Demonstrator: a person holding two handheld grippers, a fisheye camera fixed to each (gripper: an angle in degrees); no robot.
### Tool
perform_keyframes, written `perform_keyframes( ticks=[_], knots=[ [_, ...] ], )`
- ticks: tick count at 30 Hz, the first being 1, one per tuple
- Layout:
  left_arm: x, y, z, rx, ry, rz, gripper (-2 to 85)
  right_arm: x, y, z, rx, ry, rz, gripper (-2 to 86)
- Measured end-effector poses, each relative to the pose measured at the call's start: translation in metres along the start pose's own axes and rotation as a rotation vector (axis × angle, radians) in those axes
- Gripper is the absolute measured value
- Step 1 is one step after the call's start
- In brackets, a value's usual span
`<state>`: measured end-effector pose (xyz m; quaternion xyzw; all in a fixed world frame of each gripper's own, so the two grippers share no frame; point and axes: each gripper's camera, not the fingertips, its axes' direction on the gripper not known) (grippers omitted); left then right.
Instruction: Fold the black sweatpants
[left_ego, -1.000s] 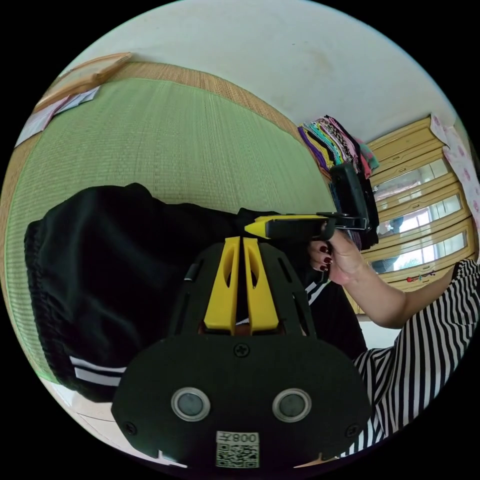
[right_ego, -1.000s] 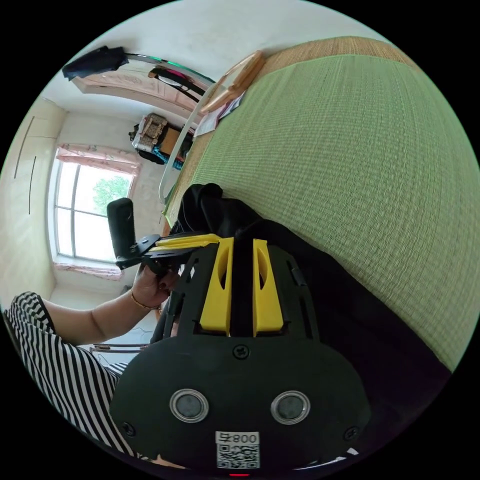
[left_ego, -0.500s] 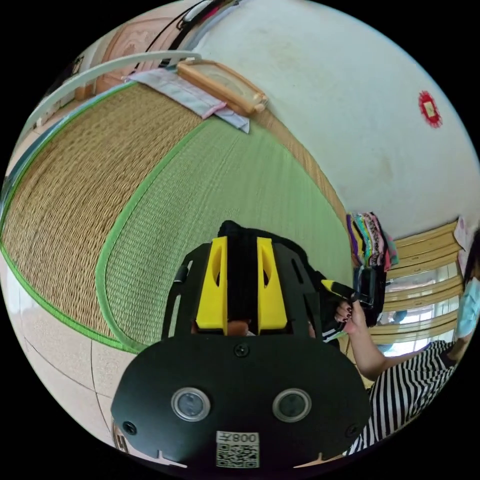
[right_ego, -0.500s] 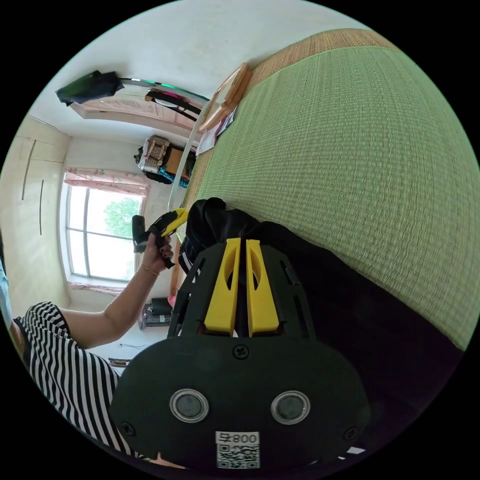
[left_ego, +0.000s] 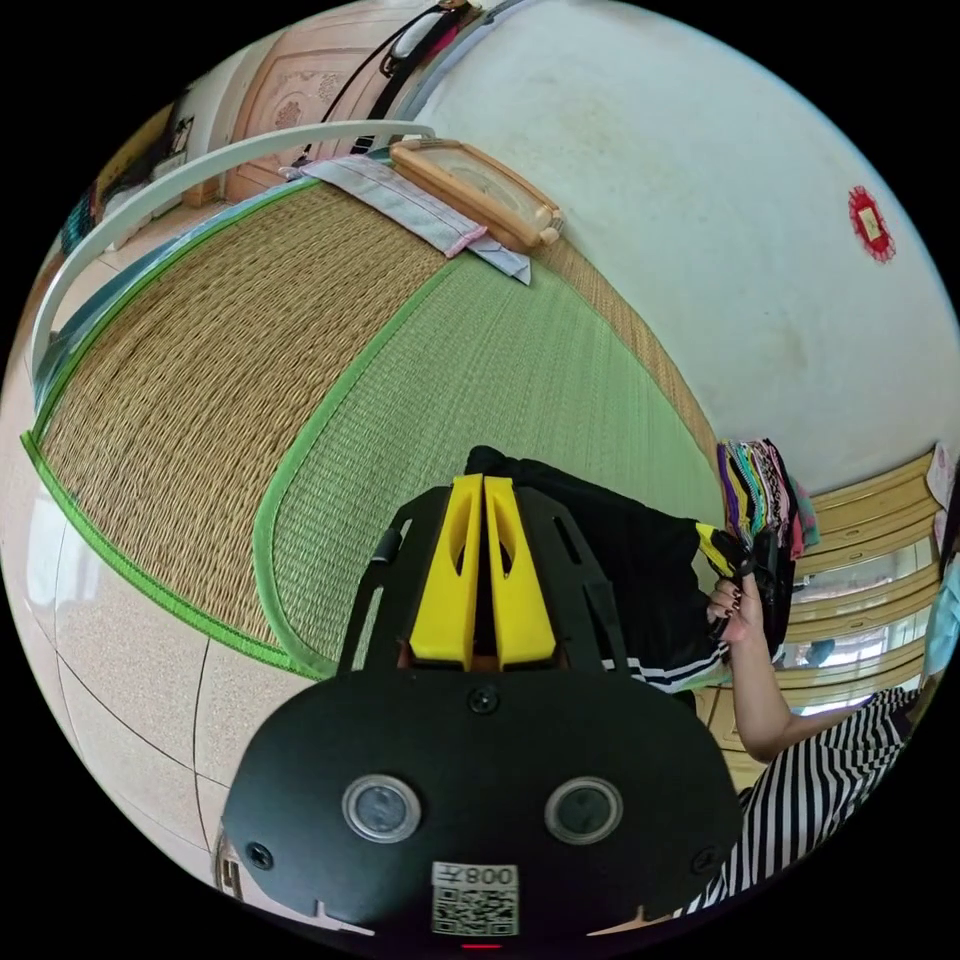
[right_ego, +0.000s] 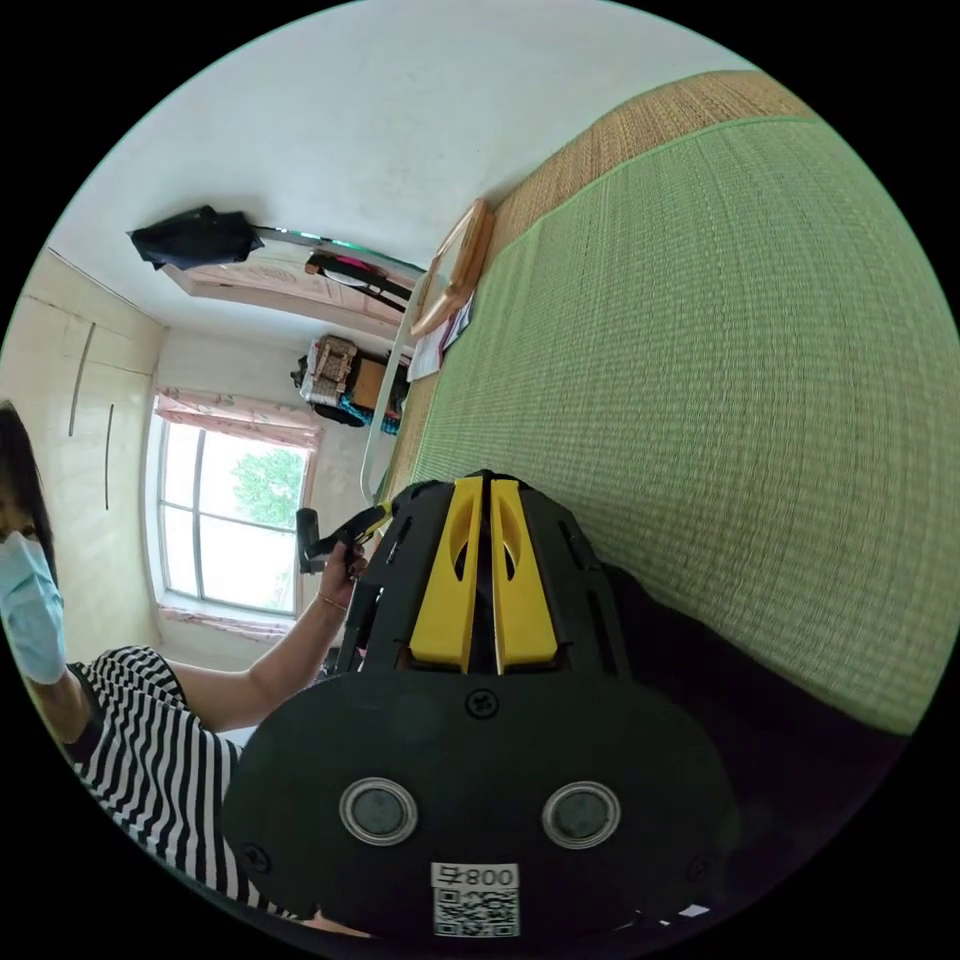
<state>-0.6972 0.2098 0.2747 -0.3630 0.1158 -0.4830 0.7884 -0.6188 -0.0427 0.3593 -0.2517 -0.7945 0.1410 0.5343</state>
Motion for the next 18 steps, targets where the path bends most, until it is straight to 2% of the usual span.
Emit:
perform_keyframes(
  ticks=[7,10,12,15,18],
  knots=[
    [0.008,-0.002,0.0,0.019,-0.012,-0.039,0.1,0.027,-0.017,-0.007,-0.021,-0.005,0.056,1.0],
    [0.021,0.0,-0.005,0.07,-0.059,-0.054,0.1,0.043,-0.018,-0.005,-0.031,-0.024,0.104,1.0],
    [0.035,0.004,-0.009,0.099,-0.024,-0.011,0.1,0.054,-0.015,-0.006,-0.026,-0.045,0.131,1.1],
    [0.069,0.013,0.002,-0.008,0.047,0.13,0.1,0.061,-0.011,-0.006,-0.032,-0.053,0.145,1.1],
    [0.097,0.025,0.023,-0.186,-0.045,0.24,0.1,0.065,-0.01,-0.008,-0.034,-0.067,0.153,1.1]
  ],
)
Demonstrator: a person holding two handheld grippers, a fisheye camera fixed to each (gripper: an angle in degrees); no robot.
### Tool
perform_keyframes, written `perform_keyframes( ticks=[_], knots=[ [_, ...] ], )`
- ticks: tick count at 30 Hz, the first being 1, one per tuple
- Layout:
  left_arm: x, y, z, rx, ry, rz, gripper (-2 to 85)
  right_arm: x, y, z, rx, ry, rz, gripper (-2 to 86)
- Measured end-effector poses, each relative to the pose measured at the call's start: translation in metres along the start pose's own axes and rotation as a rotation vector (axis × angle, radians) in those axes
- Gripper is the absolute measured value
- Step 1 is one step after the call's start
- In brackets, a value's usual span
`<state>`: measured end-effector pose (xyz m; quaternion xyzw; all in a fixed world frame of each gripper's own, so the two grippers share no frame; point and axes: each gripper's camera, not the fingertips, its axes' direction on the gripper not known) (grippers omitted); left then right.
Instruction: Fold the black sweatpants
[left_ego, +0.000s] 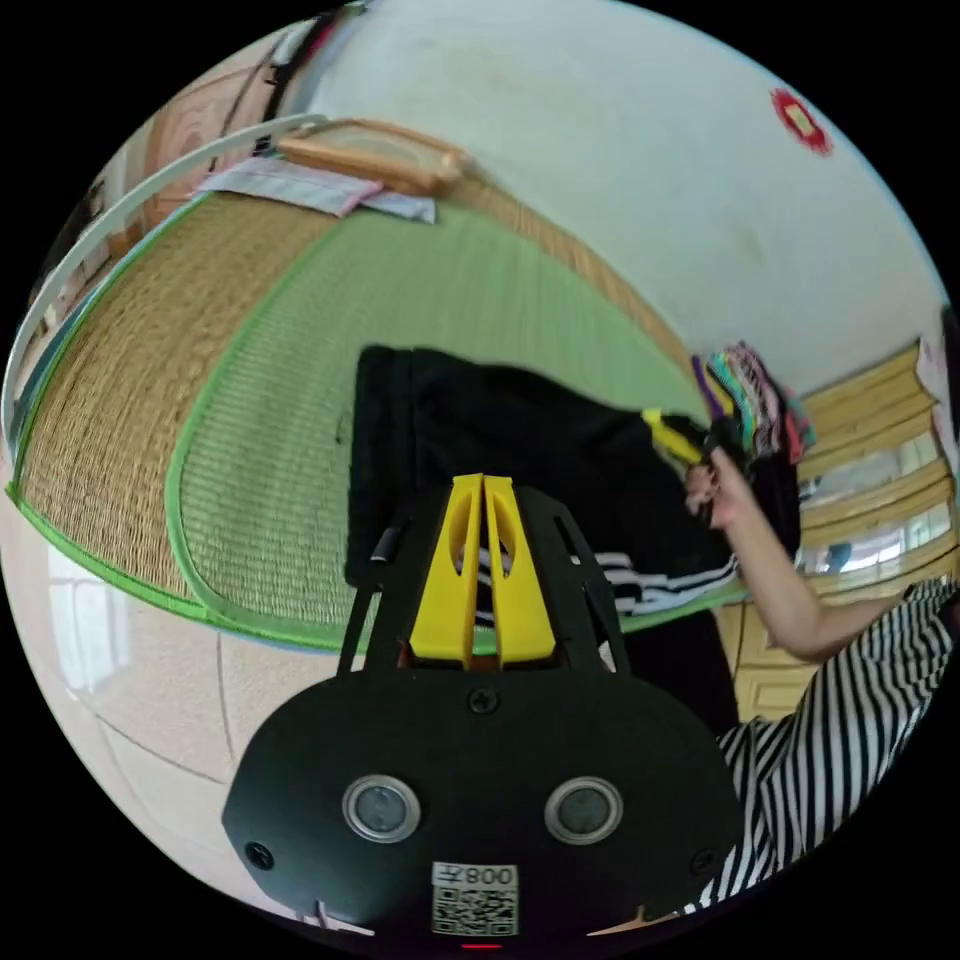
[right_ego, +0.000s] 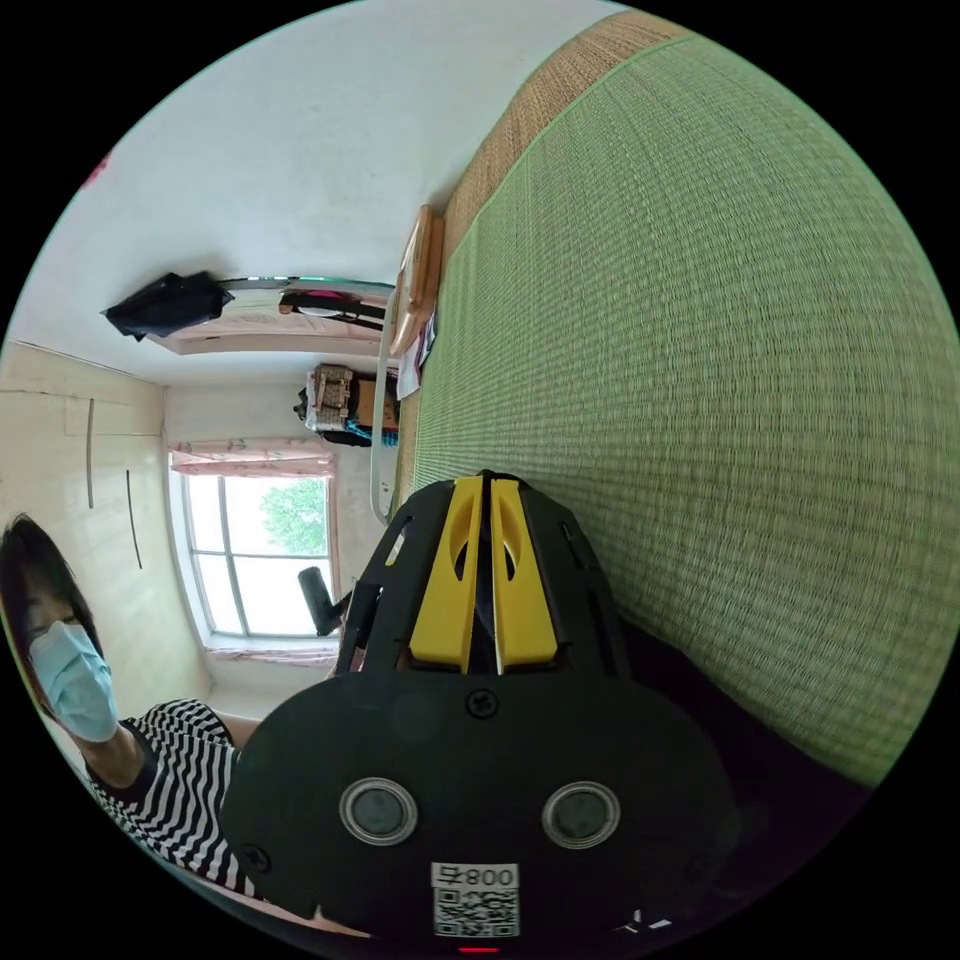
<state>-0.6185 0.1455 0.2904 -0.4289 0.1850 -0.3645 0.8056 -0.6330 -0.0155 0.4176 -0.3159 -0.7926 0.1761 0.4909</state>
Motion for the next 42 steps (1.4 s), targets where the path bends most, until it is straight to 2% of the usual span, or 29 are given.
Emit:
perform_keyframes(
  ticks=[1,4,9,13,19,23,30,34,38,42],
  knots=[
    [0.005,0.002,0.006,-0.048,-0.063,0.007,0.1,0.0,0.0,-0.001,-0.003,0.002,-0.001,1.1],
    [0.006,0.002,0.005,-0.03,-0.029,-0.038,0.1,-0.005,-0.005,-0.006,-0.034,0.033,-0.025,1.1],
    [0.034,-0.011,0.004,-0.058,-0.104,0.001,0.3,-0.012,-0.019,-0.004,-0.144,0.111,-0.065,1.2],
    [0.075,-0.022,-0.006,0.015,-0.152,0.081,0.9,-0.017,-0.02,-0.002,-0.193,0.136,-0.107,1.5],
    [0.155,-0.067,0.008,0.05,0.082,0.325,3.7,-0.03,0.009,-0.029,-0.152,0.252,-0.183,2.0],
    [0.217,-0.108,0.04,-0.042,0.189,0.507,4.5,-0.043,0.058,-0.043,-0.134,0.346,-0.259,2.0],
    [0.296,-0.145,0.084,-0.216,0.08,0.652,3.6,-0.047,0.141,-0.029,-0.194,0.462,-0.323,1.7],
    [0.324,-0.152,0.109,-0.326,-0.042,0.681,2.2,-0.035,0.162,-0.019,-0.226,0.487,-0.3,1.4],
    [0.342,-0.159,0.102,-0.237,-0.046,0.65,0.6,-0.025,0.181,-0.017,-0.209,0.483,-0.297,0.6],
    [0.353,-0.169,0.086,-0.123,0.023,0.596,0.2,-0.021,0.194,-0.021,-0.189,0.473,-0.31,0.2]
  ],
)
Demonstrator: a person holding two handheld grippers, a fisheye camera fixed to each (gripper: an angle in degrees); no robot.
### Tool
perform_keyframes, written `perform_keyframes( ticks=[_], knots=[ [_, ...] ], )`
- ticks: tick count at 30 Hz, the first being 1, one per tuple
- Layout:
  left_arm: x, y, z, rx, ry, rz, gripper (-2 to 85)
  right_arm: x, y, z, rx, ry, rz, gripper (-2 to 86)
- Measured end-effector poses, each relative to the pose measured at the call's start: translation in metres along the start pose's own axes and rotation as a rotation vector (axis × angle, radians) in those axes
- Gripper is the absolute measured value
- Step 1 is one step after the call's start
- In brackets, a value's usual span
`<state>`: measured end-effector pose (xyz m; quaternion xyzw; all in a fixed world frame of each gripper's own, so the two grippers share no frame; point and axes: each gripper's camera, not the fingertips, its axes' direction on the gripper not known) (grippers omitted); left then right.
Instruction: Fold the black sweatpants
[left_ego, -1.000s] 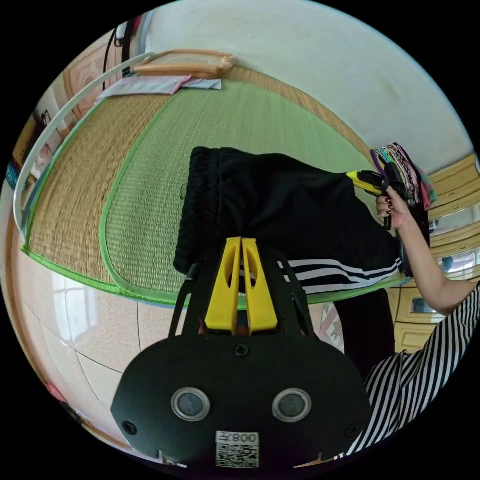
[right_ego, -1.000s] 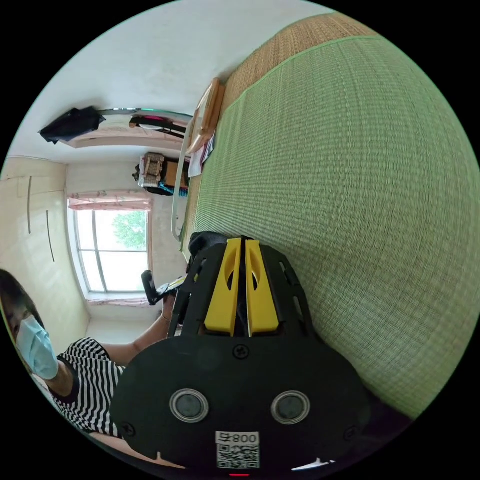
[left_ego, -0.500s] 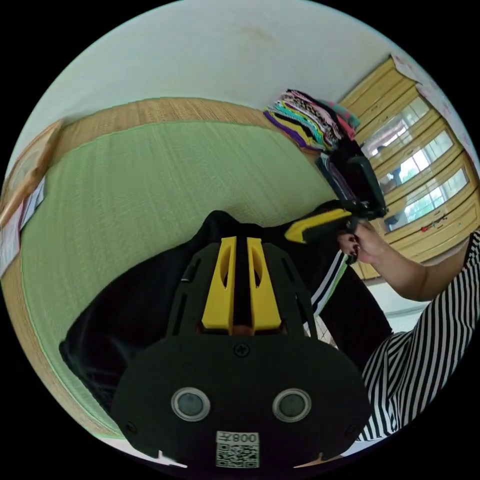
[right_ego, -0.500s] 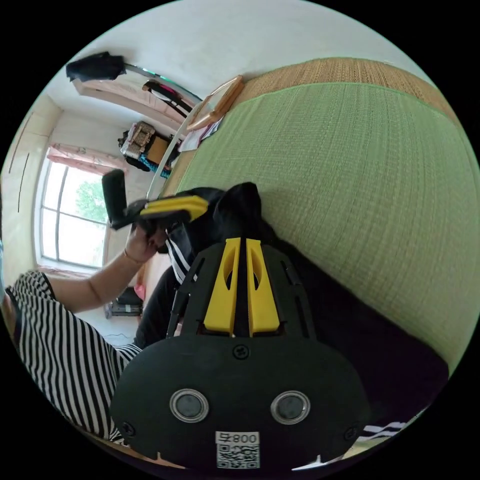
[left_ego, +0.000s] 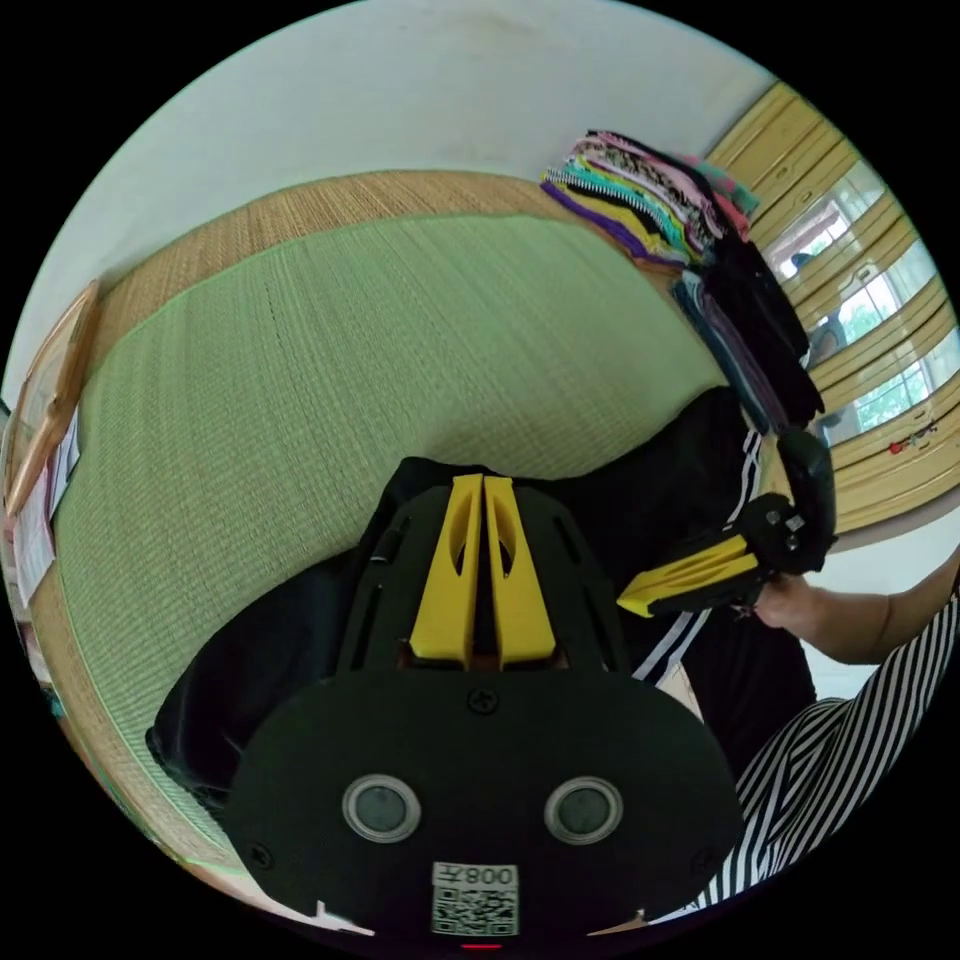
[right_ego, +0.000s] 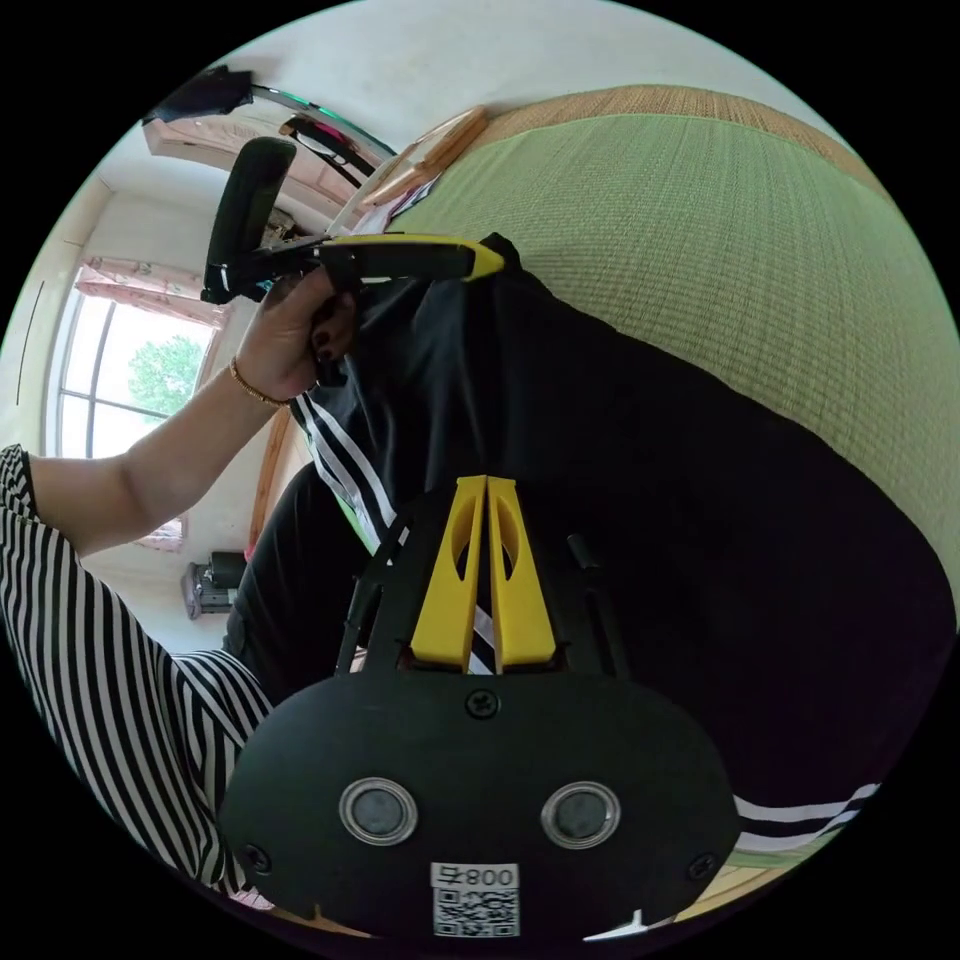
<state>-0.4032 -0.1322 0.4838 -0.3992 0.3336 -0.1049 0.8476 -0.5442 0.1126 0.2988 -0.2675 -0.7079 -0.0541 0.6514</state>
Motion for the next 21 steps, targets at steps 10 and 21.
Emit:
perform_keyframes(
  ticks=[10,21],
  knots=[
    [0.006,-0.022,-0.006,0.052,-0.035,-0.119,0.0,0.003,0.029,0.0,0.046,0.007,-0.008,0.1],
    [0.055,-0.046,0.018,-0.105,0.095,0.06,0.3,0.023,0.057,-0.002,0.069,-0.043,0.02,0.1]
  ],
)
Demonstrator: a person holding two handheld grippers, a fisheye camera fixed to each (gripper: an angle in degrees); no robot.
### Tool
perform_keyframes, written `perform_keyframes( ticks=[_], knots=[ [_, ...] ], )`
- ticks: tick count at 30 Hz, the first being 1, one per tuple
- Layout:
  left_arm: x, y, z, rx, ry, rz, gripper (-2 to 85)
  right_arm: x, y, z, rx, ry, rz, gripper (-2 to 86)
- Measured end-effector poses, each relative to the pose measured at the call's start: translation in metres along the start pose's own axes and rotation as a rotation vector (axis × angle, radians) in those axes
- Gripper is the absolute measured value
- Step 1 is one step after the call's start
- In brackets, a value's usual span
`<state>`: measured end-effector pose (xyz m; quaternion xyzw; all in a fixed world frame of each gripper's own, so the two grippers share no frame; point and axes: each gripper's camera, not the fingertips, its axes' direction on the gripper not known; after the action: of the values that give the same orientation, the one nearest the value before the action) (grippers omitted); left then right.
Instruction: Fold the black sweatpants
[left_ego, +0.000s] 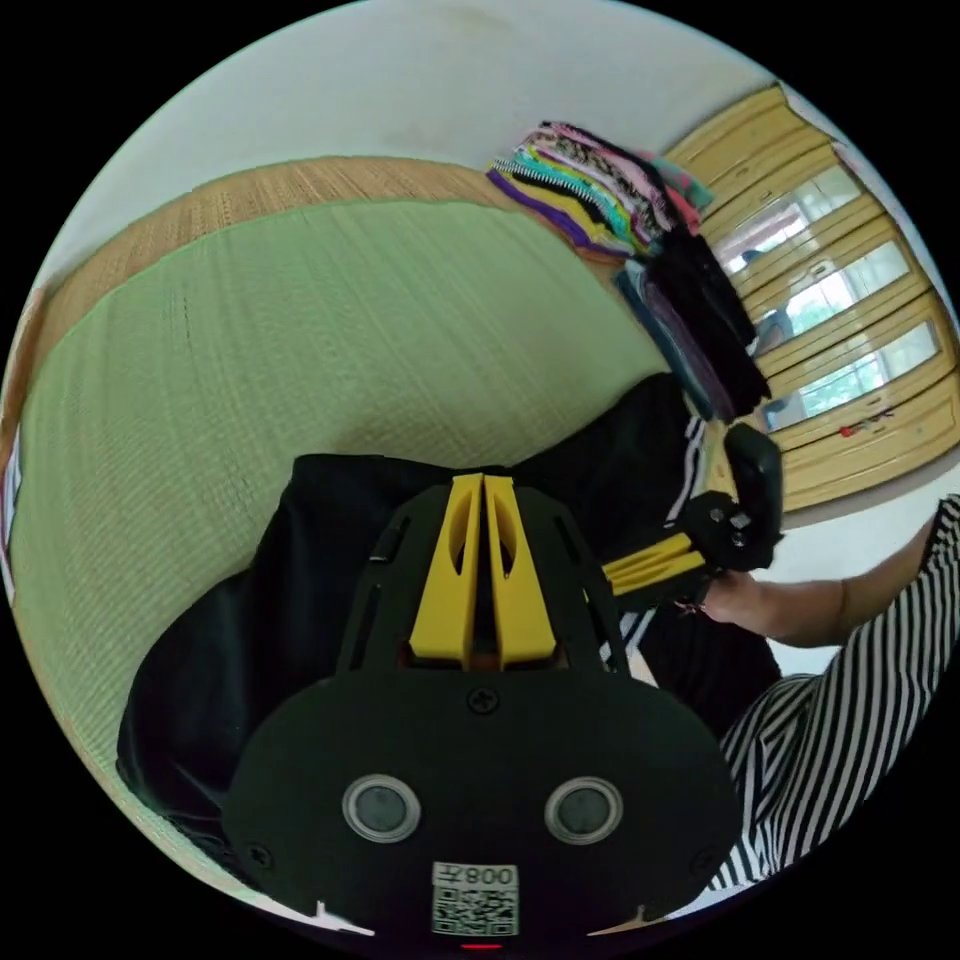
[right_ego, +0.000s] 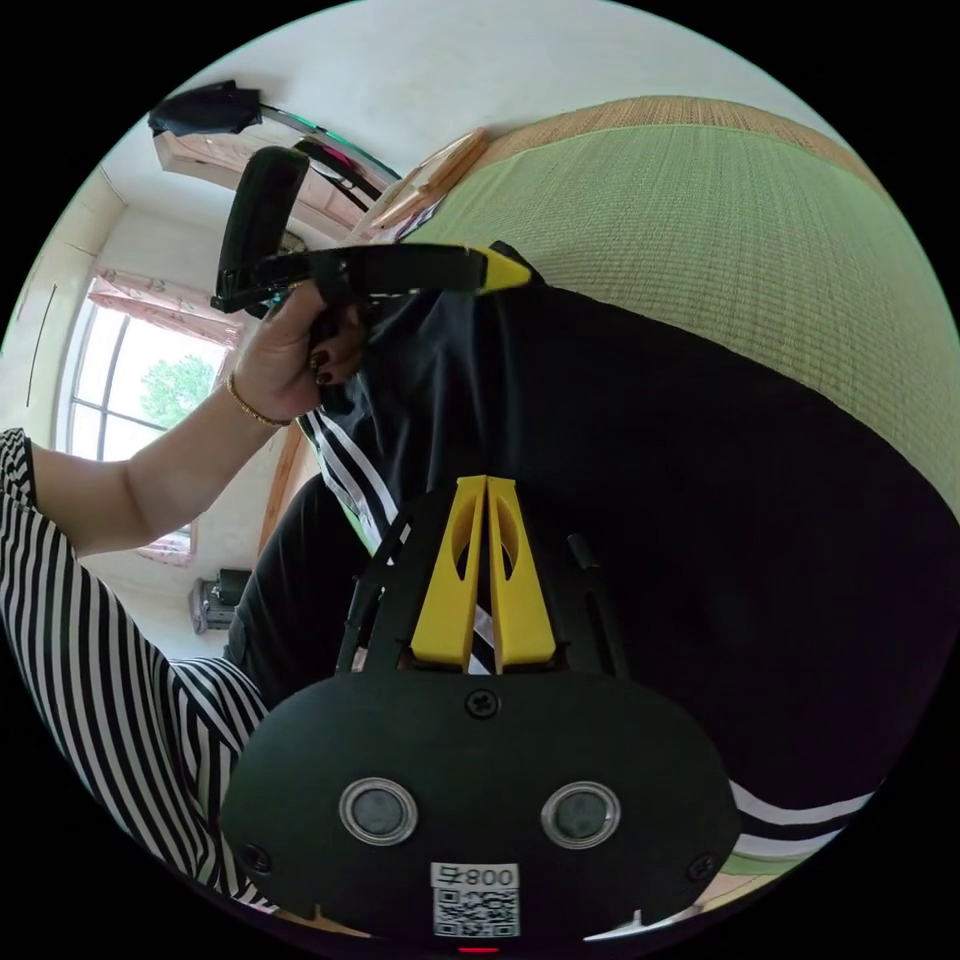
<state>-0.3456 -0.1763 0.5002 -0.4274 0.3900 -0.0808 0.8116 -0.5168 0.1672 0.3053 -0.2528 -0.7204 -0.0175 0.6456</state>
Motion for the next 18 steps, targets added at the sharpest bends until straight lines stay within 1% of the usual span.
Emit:
perform_keyframes(
  ticks=[2,6,8,11,13,17,18],
  knots=[
    [0.003,-0.009,0.01,-0.02,-0.079,0.001,0.1,0.002,0.004,0.0,0.002,0.001,-0.001,0.1],
    [0.001,-0.017,0.007,0.036,-0.092,-0.042,0.0,0.007,0.012,-0.001,0.005,0.007,-0.002,0.1],
    [0.005,-0.015,-0.003,0.088,-0.081,-0.028,0.0,0.011,0.016,-0.002,0.009,0.001,0.0,0.1],
    [0.011,-0.005,-0.013,0.114,-0.038,0.004,0.0,0.017,0.022,-0.003,0.015,-0.017,0.006,0.1],
    [0.013,0.001,-0.011,0.093,-0.009,0.021,0.0,0.022,0.026,-0.003,0.02,-0.027,0.012,0.1],
    [0.013,-0.004,0.007,-0.014,-0.073,0.002,0.0,0.028,0.034,-0.004,0.028,-0.032,0.021,0.2],
    [0.013,-0.006,0.008,-0.004,-0.072,0.001,0.0,0.029,0.036,-0.004,0.027,-0.027,0.019,0.2]
  ],
)
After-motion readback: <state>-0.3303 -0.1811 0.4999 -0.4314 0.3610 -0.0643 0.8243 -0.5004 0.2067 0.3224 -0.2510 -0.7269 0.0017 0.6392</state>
